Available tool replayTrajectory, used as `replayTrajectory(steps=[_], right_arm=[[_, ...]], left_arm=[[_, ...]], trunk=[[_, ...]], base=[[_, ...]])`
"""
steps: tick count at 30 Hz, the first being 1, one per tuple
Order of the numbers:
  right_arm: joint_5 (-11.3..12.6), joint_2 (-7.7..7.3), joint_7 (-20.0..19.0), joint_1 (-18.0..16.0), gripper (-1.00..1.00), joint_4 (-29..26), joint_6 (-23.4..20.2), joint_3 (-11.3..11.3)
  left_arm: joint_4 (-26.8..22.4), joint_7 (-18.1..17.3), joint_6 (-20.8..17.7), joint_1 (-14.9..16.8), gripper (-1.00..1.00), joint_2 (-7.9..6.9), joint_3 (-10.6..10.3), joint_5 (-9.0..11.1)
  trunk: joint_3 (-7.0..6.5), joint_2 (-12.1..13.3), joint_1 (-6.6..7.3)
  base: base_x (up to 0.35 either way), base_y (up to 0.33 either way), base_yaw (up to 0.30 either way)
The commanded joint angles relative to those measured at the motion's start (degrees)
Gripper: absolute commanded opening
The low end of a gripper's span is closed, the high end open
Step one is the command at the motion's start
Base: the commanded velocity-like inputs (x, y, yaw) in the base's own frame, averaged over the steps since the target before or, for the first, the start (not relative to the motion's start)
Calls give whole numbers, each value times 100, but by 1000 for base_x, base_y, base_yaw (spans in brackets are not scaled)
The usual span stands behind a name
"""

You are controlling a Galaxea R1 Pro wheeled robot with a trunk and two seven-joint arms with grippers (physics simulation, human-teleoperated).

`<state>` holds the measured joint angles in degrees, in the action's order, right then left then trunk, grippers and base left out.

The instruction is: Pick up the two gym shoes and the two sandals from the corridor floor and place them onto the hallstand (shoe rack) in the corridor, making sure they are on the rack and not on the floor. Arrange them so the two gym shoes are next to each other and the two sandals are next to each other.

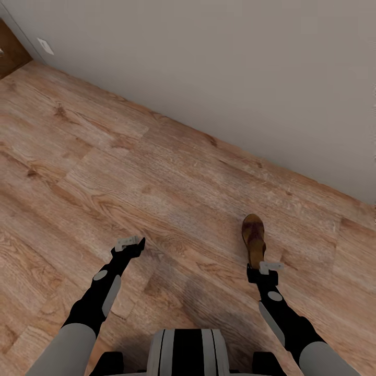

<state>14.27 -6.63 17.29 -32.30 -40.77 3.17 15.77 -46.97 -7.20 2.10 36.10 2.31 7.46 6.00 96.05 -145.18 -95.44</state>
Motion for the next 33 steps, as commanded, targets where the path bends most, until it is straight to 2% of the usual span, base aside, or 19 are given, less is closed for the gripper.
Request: replayTrajectory(steps=[1, 13, 19, 22, 25, 28, 33], right_arm=[[63, -4, 47, -4, -100, -5, 24, 46], [58, 28, 62, -4, -100, -67, -60, 64], [64, 37, 77, -4, -100, -524, -115, 66], [64, 38, 85, -4, -100, -861, -296, 66], [65, 39, 88, -4, -100, -1171, -640, 66], [60, 41, 89, -4, -100, -1452, -1135, 66], [65, 44, 90, -4, -100, -1754, -1432, 66]], left_arm=[[4, -54, 1, 2, 100, 6, 25, 59], [4, -54, -16, 1, 100, 6, 24, 59], [-92, -54, -37, 3, 100, 6, 22, 59], [-252, -54, -98, 3, 100, 6, 13, 59], [-408, -54, -312, 3, 100, 6, -49, 59], [-632, -54, -709, 3, 100, 6, -213, 57], [-867, -50, -1095, 3, 100, -1, -374, 50]], trunk=[[-20, 1, 3], [-309, 17, 34], [-493, 25, 49], [-587, 29, 57], [-682, 33, 65], [-776, 37, 73], [-935, 43, 85]], base=[[0, 0, 0], [0, 0, 0], [0, 0, 0], [0, 0, 0], [0, 0, 0], [0, 0, 0], [0, 0, 0]])
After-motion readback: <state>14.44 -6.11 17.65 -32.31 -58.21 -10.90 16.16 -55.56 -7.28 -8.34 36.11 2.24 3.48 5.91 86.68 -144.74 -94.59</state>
